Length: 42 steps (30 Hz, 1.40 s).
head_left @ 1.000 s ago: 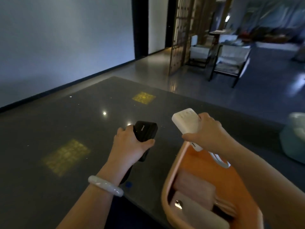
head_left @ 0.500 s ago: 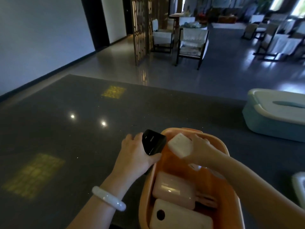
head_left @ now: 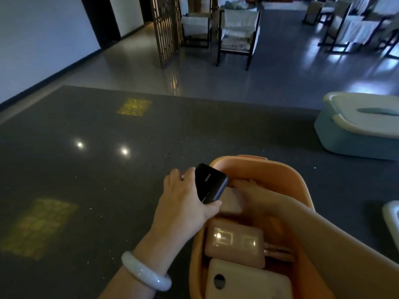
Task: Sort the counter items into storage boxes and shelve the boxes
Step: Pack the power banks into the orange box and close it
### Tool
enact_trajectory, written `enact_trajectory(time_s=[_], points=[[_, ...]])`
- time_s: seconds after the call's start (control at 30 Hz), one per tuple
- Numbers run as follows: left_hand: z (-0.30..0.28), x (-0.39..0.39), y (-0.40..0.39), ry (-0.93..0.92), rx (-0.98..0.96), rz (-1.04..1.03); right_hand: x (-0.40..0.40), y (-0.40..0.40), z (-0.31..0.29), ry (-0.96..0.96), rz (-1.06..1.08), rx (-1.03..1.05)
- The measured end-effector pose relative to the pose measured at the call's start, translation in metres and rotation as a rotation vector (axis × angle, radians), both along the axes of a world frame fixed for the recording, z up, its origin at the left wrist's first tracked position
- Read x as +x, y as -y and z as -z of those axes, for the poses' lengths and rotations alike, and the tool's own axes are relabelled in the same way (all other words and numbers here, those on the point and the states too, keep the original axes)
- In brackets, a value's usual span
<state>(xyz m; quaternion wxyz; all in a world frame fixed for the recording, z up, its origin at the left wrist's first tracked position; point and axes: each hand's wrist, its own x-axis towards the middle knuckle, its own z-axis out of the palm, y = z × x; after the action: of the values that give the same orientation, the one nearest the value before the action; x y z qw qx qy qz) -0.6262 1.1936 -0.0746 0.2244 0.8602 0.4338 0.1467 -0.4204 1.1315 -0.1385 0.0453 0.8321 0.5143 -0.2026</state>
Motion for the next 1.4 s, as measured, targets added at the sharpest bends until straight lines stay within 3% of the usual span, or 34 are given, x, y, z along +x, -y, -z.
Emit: enact_trajectory(time_s=[0.03, 0.13, 0.23, 0.57, 1.17, 1.33, 1.4], points=[[0.001, 0.000, 0.000, -0.003, -0.004, -0.006, 0.009, -0.004, 0.008, -0.167, -0.087, -0.051], [0.002, 0.000, -0.001, -0.013, -0.015, -0.011, 0.005, -0.019, 0.016, -0.048, -0.184, -0.071], [0.003, -0.001, -0.001, -0.023, -0.006, -0.017, 0.013, -0.022, 0.027, -0.128, -0.224, -0.090], [0.001, 0.002, 0.001, -0.051, 0.006, -0.028, 0.016, -0.016, 0.005, -0.415, -0.130, -0.138], [0.000, 0.004, 0.003, -0.051, -0.004, -0.052, 0.015, -0.017, 0.006, -0.431, -0.119, -0.139], [-0.003, 0.005, 0.003, -0.043, -0.016, -0.049, 0.005, -0.005, -0.024, -0.391, -0.115, 0.078], [-0.005, 0.005, 0.005, -0.032, -0.017, -0.053, -0.002, 0.002, -0.045, -0.557, -0.103, 0.166]])
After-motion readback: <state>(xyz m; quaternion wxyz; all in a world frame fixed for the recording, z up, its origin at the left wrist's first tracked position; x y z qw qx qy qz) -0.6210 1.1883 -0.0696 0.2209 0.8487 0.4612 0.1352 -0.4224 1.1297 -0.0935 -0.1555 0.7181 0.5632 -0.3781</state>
